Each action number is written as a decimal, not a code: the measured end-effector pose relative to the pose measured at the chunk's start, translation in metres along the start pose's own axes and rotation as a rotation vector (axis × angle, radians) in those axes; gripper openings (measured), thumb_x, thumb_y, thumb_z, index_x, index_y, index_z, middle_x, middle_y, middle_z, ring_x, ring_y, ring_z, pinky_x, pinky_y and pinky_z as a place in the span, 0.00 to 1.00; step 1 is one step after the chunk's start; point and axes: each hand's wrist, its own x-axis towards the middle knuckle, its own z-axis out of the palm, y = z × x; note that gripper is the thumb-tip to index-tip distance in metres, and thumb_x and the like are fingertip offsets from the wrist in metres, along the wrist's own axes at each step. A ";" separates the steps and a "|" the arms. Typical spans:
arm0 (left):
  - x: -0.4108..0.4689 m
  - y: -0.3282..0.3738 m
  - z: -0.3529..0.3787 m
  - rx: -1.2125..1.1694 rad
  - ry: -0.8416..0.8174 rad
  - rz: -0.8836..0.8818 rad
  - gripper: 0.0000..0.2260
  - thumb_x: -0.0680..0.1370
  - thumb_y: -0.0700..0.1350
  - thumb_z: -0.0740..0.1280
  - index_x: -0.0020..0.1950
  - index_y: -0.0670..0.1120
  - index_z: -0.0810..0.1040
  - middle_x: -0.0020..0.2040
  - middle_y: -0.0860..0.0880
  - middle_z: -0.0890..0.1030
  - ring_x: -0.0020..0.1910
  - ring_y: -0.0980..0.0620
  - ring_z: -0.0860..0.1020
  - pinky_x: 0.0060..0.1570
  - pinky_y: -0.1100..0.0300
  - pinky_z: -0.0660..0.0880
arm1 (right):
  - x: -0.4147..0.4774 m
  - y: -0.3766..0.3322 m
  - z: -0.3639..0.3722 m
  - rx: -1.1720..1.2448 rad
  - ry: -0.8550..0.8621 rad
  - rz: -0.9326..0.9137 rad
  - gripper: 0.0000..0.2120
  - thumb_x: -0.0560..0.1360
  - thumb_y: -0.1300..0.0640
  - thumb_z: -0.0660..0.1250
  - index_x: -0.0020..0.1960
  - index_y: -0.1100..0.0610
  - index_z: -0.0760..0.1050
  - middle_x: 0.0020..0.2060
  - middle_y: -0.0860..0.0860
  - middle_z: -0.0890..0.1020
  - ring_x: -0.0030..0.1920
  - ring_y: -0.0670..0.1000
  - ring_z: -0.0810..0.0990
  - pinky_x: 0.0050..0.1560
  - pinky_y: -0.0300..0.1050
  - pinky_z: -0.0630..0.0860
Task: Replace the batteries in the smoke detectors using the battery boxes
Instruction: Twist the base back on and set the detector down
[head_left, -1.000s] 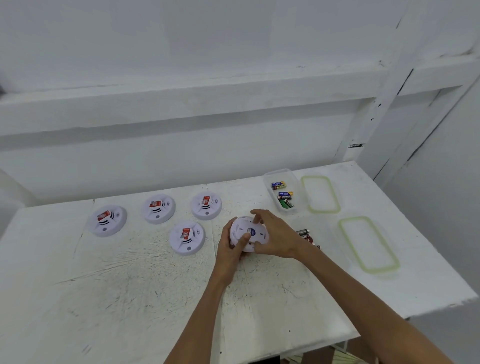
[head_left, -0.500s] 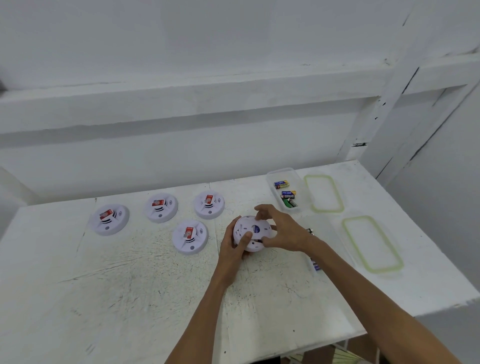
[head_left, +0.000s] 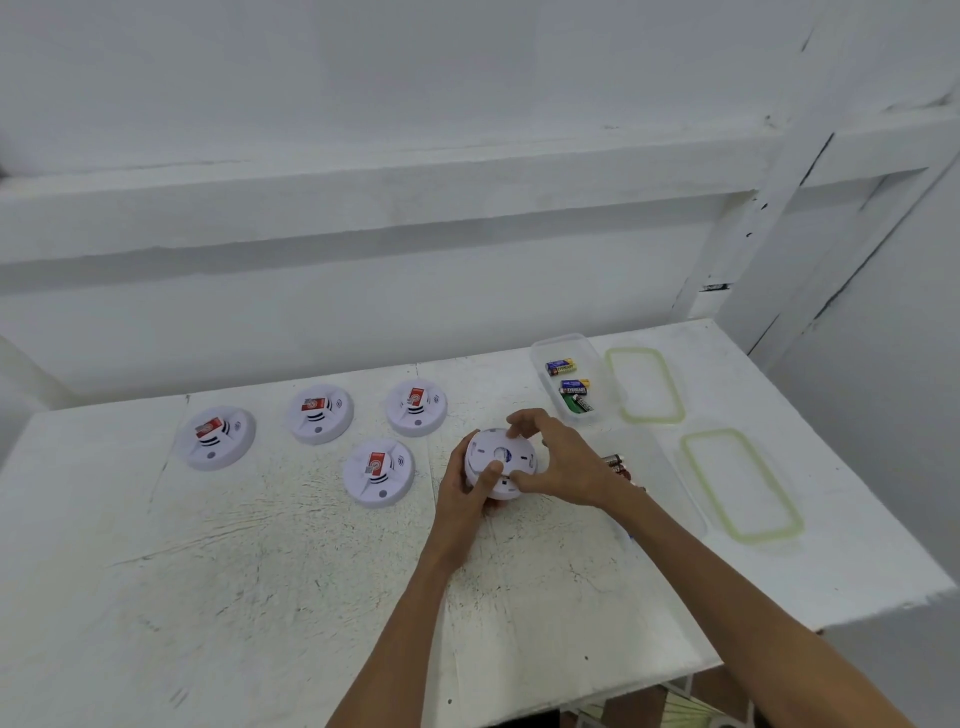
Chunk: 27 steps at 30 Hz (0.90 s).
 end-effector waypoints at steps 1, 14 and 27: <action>0.000 0.001 0.000 0.003 -0.001 -0.005 0.30 0.76 0.59 0.74 0.76 0.57 0.70 0.69 0.52 0.80 0.66 0.50 0.81 0.59 0.46 0.83 | 0.000 -0.001 0.001 -0.003 -0.004 -0.003 0.31 0.69 0.52 0.77 0.68 0.50 0.67 0.58 0.41 0.77 0.61 0.43 0.74 0.55 0.33 0.70; -0.004 0.005 0.000 0.016 -0.022 0.003 0.26 0.80 0.53 0.73 0.76 0.55 0.71 0.66 0.53 0.82 0.62 0.50 0.83 0.57 0.46 0.84 | 0.006 -0.005 -0.006 -0.037 -0.097 -0.029 0.29 0.69 0.51 0.76 0.66 0.49 0.69 0.60 0.43 0.76 0.61 0.45 0.74 0.58 0.40 0.75; -0.004 0.007 0.000 0.018 -0.018 0.028 0.24 0.81 0.50 0.71 0.76 0.55 0.70 0.69 0.52 0.80 0.65 0.50 0.81 0.54 0.51 0.84 | 0.001 0.001 -0.006 -0.037 -0.097 0.002 0.36 0.68 0.52 0.77 0.72 0.52 0.65 0.60 0.44 0.76 0.62 0.44 0.74 0.57 0.36 0.73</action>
